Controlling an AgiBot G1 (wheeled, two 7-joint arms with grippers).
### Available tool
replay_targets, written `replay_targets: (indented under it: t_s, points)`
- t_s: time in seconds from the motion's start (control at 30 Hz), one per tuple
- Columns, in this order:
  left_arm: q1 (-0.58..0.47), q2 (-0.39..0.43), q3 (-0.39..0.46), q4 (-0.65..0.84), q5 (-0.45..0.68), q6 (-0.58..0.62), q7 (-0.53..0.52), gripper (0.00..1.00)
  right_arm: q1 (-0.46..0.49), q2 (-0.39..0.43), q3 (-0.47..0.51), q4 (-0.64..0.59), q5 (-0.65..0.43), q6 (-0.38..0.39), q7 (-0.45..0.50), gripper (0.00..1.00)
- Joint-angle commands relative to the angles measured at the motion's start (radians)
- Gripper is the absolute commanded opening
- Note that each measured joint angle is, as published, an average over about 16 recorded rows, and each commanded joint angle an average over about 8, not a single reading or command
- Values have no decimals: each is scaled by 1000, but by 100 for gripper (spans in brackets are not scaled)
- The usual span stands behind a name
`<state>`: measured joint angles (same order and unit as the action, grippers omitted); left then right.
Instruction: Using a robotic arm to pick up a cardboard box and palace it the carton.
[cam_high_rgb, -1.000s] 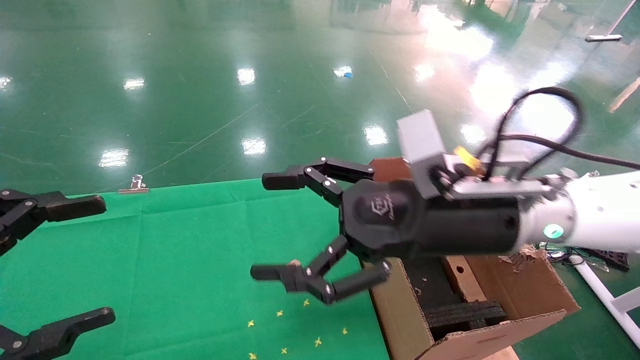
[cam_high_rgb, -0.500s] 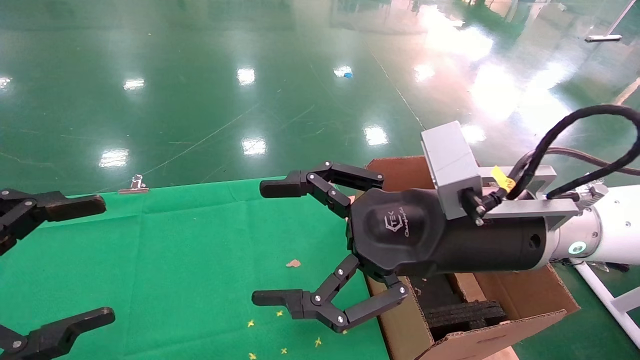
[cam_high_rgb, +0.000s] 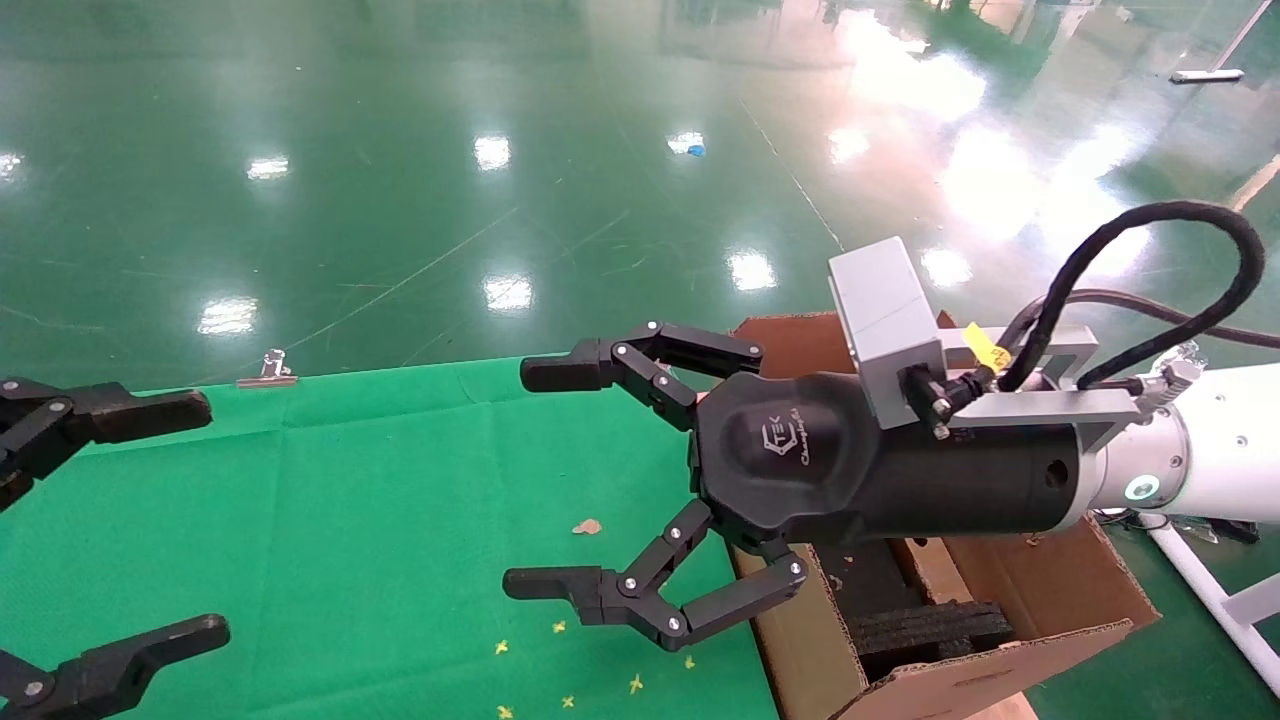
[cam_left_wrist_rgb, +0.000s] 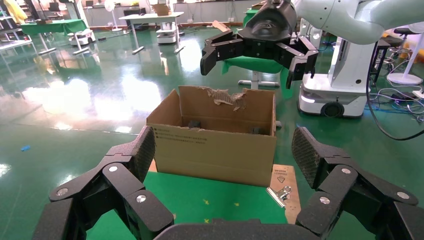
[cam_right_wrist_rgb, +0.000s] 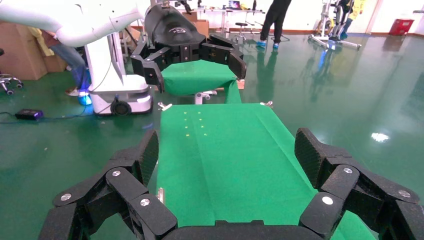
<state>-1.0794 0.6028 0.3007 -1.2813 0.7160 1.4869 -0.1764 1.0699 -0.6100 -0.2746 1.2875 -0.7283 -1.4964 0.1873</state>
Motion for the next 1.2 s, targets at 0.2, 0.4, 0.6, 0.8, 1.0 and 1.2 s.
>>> replay_targets:
  t_s: [0.2,0.4,0.6,0.8,1.0,1.2]
  points:
    - [0,0,0,0,0,0,0,100,4,-1,-5,-4,-2,1,1,100]
    - [0,0,0,0,0,0,0,100,6,-1,-7,-6,-3,1,2,100]
    - [0,0,0,0,0,0,0,100,7,-2,-9,-7,-3,1,2,100]
    - [0,0,0,0,0,0,0,100,8,-2,-9,-7,-3,2,3,100]
    - [0,0,0,0,0,0,0,100,8,-2,-10,-8,-4,2,3,100]
    - [0,0,0,0,0,0,0,100,9,-2,-10,-8,-4,2,3,100]
